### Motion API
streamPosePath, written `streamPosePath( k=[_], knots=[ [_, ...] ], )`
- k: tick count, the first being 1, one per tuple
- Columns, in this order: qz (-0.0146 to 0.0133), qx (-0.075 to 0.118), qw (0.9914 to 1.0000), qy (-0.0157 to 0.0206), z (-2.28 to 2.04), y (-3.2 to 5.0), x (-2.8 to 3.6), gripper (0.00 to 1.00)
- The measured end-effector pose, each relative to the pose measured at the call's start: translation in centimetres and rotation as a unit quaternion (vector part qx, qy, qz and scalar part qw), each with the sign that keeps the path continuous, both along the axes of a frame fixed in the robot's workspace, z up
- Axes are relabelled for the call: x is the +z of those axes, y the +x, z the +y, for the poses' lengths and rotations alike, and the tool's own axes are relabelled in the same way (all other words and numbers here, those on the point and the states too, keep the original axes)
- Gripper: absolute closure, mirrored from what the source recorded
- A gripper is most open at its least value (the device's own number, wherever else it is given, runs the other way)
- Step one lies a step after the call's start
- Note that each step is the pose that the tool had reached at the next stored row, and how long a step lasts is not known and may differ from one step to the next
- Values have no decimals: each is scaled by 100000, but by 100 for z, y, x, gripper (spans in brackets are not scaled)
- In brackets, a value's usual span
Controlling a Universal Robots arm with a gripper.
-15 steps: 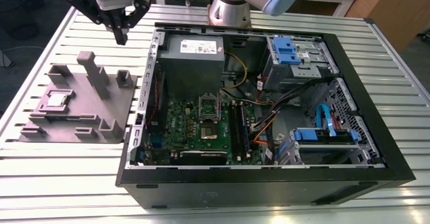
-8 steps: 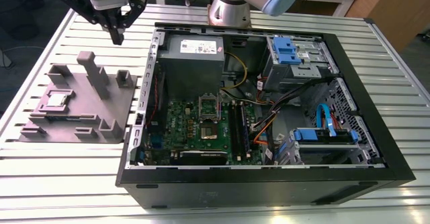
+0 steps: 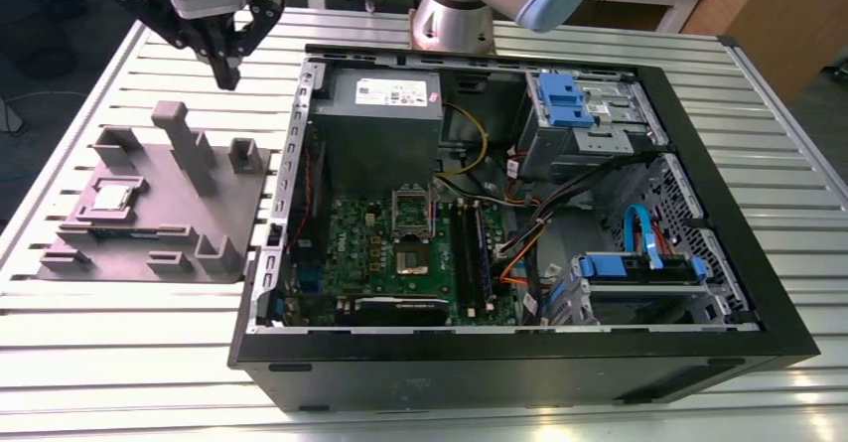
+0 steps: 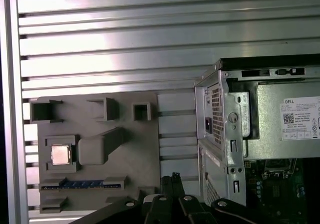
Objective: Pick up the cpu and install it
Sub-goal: 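Reach for the cpu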
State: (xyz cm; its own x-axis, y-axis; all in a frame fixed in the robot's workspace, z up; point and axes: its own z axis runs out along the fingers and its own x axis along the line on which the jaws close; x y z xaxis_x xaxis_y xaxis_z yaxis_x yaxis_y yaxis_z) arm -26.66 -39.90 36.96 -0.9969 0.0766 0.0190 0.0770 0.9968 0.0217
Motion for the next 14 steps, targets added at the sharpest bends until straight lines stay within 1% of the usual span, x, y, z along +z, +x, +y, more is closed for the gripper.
streamPosePath(
  k=[5, 14],
  knots=[
    [-8, -1, 100000, -12, -1, -36, -9, 90],
    [-6, 5, 100000, -14, -1, -77, -15, 90]
  ],
)
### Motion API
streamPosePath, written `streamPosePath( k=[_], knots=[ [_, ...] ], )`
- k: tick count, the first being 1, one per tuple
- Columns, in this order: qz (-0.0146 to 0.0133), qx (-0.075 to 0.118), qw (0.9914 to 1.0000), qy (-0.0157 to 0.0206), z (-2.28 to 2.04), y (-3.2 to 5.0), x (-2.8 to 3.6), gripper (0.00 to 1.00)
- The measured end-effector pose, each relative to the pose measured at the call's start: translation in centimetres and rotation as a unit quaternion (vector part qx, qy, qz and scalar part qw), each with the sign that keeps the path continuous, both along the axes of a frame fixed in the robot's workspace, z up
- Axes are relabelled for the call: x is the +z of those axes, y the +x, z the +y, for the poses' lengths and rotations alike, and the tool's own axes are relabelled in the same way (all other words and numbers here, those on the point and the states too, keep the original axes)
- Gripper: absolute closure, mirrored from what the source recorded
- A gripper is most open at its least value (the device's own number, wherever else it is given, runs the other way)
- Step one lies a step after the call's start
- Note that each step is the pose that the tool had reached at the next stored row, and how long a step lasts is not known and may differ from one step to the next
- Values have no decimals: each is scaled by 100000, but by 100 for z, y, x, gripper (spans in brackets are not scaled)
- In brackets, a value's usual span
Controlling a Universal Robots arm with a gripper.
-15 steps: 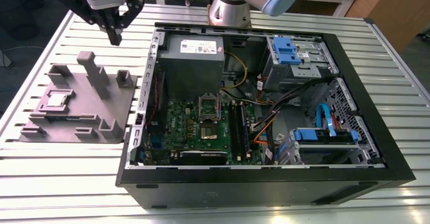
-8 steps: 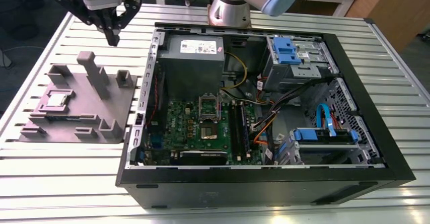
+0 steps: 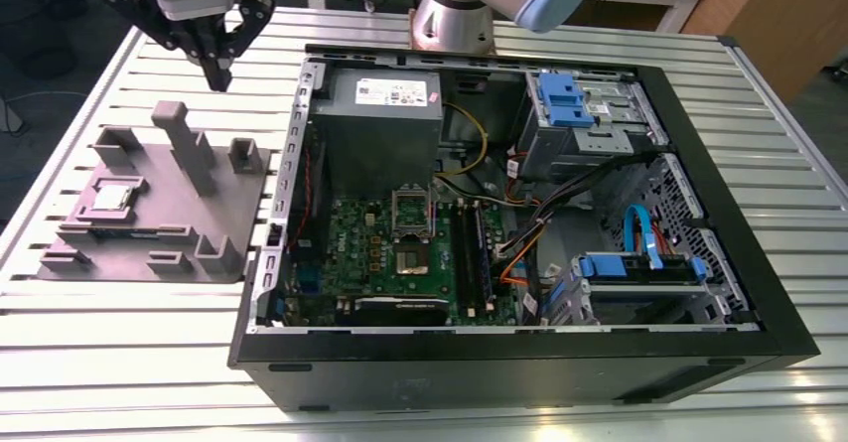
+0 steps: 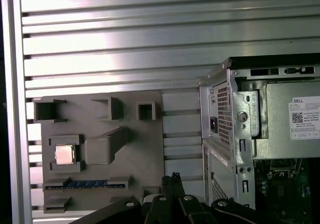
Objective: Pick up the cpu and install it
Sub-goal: 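Reach for the cpu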
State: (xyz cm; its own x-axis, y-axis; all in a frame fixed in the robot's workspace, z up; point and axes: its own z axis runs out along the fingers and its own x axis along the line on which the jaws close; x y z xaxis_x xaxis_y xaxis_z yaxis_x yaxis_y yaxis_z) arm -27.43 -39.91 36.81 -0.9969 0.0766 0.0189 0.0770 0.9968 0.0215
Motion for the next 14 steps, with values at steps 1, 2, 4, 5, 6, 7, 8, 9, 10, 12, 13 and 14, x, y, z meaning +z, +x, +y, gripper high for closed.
streamPosePath(
  k=[1, 2, 4, 5, 6, 7, 8, 9, 10, 12, 13, 14],
  knots=[
    [1, 1, 100000, 1, 0, -2, -1, 90],
    [2, -4, 100000, -1, 0, -4, -1, 90],
    [-3, -8, 100000, 4, 0, -10, -5, 90],
    [0, -5, 100000, 0, 0, -13, -6, 90],
    [5, -2, 100000, -2, 0, -15, -7, 90],
    [6, -10, 100000, -4, 0, -21, -8, 90],
    [8, -10, 100000, -5, 0, -28, -10, 90],
    [7, -8, 100000, -2, 0, -35, -11, 90],
    [4, -8, 100000, -1, 0, -42, -13, 90],
    [6, -7, 100000, -3, 0, -60, -16, 90],
    [3, -6, 100000, 0, 0, -70, -18, 90],
    [6, -7, 100000, -1, 0, -77, -19, 90]
  ],
)
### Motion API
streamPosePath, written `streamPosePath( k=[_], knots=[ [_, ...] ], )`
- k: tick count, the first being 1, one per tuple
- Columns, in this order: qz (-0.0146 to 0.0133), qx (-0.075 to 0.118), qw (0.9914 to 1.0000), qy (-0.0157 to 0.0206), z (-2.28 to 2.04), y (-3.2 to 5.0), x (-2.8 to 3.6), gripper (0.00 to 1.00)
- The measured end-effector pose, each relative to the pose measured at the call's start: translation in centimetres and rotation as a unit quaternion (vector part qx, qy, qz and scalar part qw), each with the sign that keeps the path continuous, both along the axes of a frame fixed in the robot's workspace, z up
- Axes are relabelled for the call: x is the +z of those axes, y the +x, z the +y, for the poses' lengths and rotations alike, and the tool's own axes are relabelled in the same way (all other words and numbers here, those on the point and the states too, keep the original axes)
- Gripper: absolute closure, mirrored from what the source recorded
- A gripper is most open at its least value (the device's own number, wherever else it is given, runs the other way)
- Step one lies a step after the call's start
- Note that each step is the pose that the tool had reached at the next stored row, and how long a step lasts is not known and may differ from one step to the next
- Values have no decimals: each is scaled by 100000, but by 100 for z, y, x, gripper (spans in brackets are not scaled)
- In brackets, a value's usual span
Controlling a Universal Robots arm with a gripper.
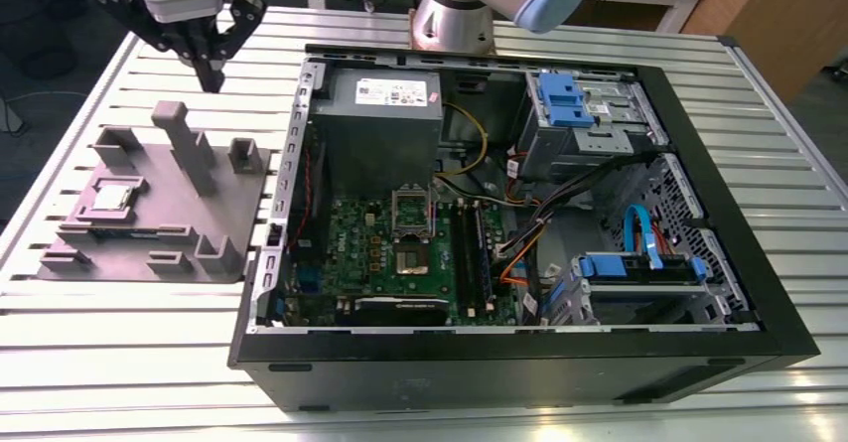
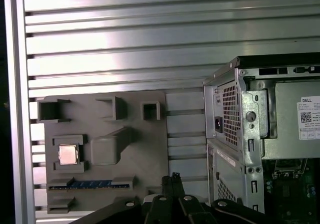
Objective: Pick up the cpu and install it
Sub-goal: 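Reach for the cpu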
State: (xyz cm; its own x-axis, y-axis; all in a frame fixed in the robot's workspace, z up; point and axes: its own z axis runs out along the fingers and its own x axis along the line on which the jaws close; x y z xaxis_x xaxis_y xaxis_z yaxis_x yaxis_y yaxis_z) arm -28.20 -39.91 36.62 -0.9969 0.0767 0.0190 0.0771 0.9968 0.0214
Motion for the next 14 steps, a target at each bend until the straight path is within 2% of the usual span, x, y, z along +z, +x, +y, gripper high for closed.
streamPosePath(
  k=[6, 7, 14],
  knots=[
    [9, 3, 100000, 4, 0, -23, -5, 90],
    [147, -1, 100000, -2, 0, -26, -8, 90],
    [175, -4, 100000, 1, 0, -46, -10, 90]
  ],
)
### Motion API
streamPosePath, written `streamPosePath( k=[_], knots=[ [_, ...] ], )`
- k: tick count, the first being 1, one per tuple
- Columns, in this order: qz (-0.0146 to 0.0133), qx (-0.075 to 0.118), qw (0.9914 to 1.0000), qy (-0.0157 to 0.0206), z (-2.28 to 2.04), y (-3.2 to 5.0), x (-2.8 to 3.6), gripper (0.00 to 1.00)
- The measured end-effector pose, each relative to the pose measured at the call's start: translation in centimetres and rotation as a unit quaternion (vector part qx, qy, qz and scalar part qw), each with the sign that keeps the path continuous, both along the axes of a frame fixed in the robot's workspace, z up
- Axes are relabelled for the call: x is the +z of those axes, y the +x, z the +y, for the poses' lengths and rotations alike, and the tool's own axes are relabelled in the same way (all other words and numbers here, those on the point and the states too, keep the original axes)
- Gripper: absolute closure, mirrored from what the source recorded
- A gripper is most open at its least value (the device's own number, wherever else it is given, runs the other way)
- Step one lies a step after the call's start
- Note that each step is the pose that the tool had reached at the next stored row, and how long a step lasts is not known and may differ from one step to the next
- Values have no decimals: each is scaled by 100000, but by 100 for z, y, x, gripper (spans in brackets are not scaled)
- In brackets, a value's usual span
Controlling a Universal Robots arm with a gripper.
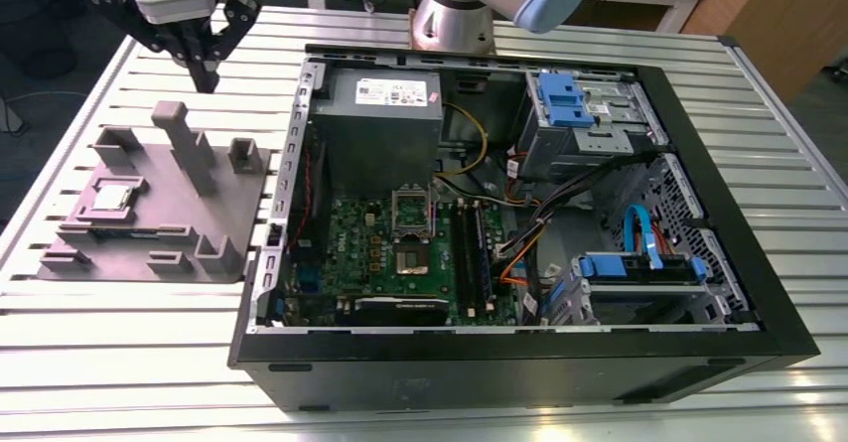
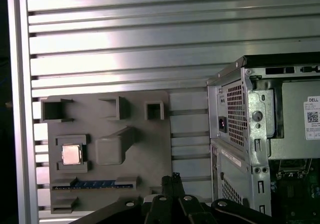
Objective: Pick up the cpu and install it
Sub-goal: 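Reach for the cpu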
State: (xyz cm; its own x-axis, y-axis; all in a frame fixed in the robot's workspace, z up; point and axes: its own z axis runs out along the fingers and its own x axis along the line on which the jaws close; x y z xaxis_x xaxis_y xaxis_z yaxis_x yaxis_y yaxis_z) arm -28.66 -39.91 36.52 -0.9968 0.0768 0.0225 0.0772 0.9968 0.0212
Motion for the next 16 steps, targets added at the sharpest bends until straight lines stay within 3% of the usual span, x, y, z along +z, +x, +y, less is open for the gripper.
streamPosePath(
  k=[16],
  knots=[
    [179, 3, 100000, 1, 0, -65, -9, 90]
  ],
)
